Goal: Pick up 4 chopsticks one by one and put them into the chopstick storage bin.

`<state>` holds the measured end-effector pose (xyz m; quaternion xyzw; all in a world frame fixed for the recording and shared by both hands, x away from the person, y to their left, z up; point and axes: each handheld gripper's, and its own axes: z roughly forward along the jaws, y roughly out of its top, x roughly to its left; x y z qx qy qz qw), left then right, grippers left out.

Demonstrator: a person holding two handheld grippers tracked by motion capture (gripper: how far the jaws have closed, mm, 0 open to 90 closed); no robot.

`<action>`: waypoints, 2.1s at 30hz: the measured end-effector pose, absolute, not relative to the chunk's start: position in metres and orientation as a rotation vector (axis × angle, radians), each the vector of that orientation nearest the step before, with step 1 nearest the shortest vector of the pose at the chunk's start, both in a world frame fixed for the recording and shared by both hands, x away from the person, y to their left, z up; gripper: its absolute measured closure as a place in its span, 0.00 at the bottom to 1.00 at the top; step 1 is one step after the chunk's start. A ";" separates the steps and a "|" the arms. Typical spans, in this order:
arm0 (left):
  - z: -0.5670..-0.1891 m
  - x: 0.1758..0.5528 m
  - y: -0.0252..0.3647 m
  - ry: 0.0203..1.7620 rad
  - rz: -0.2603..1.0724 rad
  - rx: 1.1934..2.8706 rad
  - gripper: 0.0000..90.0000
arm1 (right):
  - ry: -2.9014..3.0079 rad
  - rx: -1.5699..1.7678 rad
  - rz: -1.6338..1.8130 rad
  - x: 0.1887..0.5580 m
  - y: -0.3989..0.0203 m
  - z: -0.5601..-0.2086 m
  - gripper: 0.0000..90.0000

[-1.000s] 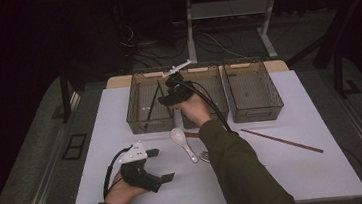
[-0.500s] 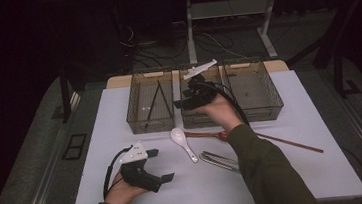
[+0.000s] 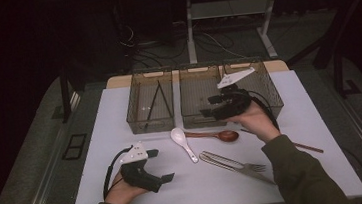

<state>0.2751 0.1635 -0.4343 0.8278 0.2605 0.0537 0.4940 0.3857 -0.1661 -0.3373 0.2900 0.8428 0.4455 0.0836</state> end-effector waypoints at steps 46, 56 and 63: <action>-0.436 0.274 0.162 0.630 0.132 2.027 0.00 | 2.492 1.156 1.123 0.310 -0.372 -0.418 0.53; -0.435 0.274 0.163 0.634 0.134 2.023 0.00 | 2.499 1.214 1.081 0.311 -0.396 -0.427 0.65; -0.436 0.275 0.163 0.640 0.134 2.023 0.00 | 2.532 1.212 1.061 0.311 -0.402 -0.431 0.71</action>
